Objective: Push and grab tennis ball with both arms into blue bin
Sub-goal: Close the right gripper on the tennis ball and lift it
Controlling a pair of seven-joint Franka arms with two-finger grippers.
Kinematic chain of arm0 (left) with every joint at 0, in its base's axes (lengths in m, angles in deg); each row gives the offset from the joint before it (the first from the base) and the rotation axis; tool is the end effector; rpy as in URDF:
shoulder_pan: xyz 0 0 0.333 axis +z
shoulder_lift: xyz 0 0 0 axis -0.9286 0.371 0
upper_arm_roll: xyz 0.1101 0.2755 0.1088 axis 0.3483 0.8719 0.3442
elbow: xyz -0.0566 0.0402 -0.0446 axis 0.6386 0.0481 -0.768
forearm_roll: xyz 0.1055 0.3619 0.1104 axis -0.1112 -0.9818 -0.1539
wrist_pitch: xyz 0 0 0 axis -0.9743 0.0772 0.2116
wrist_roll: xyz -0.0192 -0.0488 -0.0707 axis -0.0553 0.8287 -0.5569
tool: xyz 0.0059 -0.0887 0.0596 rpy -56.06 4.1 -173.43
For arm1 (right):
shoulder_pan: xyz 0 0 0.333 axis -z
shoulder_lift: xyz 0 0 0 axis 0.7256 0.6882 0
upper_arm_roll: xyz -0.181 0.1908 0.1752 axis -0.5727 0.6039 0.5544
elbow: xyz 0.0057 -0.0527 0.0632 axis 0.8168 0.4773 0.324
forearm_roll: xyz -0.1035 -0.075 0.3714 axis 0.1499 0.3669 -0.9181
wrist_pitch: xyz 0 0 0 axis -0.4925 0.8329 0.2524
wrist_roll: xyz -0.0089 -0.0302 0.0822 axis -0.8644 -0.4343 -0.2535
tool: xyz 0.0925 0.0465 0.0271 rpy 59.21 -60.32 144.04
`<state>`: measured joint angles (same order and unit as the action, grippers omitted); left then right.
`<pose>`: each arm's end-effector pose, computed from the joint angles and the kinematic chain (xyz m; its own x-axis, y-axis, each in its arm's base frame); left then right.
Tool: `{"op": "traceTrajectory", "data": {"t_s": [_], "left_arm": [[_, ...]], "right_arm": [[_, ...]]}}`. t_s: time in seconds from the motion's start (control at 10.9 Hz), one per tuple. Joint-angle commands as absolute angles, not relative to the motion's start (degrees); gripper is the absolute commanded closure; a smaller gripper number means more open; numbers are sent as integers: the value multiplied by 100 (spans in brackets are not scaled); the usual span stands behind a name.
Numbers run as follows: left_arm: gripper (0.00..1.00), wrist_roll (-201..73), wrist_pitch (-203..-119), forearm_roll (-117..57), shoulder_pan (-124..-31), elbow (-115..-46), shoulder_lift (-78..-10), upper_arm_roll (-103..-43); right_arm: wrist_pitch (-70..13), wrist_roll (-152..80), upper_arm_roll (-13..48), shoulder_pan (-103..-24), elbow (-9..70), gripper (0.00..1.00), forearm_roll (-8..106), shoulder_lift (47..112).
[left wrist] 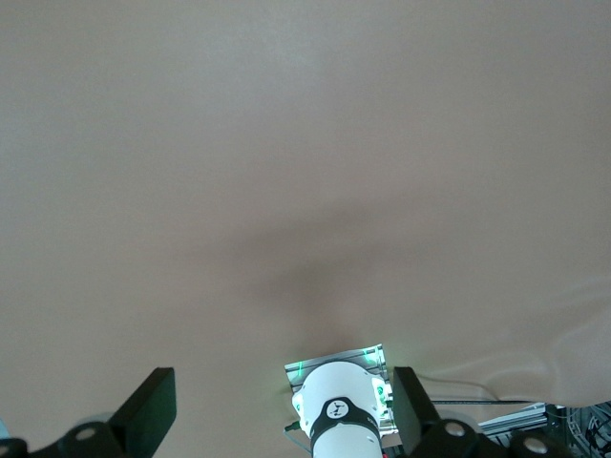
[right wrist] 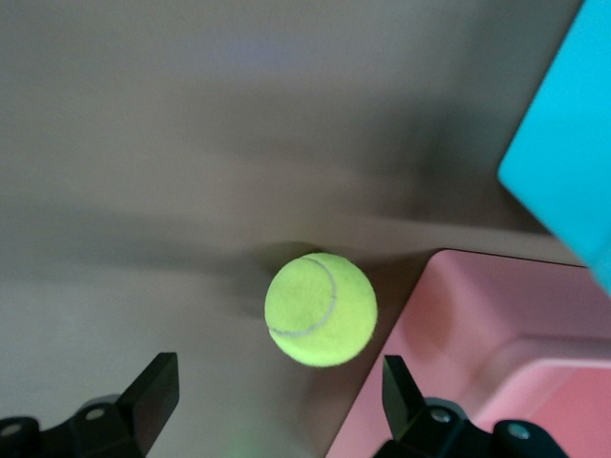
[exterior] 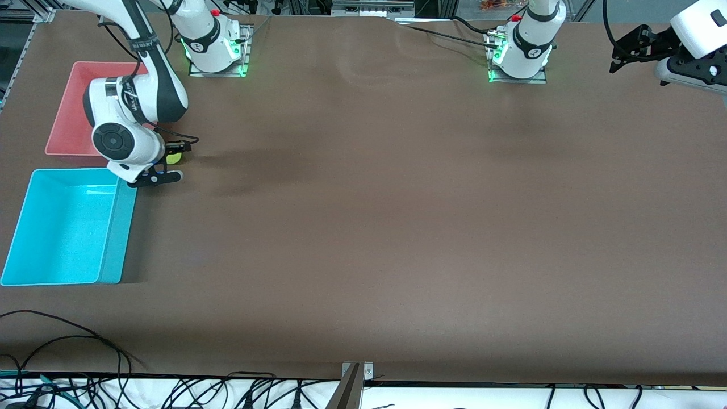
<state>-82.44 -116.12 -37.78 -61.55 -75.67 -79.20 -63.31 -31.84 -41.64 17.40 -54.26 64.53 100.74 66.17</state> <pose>0.4680 -0.0230 0.6496 0.9470 -0.2369 -0.2170 -0.2343 -0.9714 0.0379 0.4737 0.0041 0.2443 0.8981 0.1476 -0.4143 0.2392 -0.9544 0.1785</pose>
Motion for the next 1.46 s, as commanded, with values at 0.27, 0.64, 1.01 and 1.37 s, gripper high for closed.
{"op": "traceTrajectory", "data": {"t_s": [0.27,0.64,1.01,1.37], "left_arm": [[0,-7663,-11481,-3654,-6190,-7237,-7796,-6324],[0,-7654,-11534,-3645,-6164,-7219,-7787,-6359],[0,-7671,-11709,-3636,-6128,-7001,-7690,-6350],[0,-7724,-12007,-3381,-6058,-6832,-7515,-6253]], "right_arm": [[-4417,-4201,1421,-5407,7298,3,10456,6767],[-4752,-4201,1325,-5407,7342,9,10588,6934],[-4559,-4201,1298,-5407,7307,68,10597,6969],[-3314,-4114,1360,-5460,6440,75,10562,6715]]}}
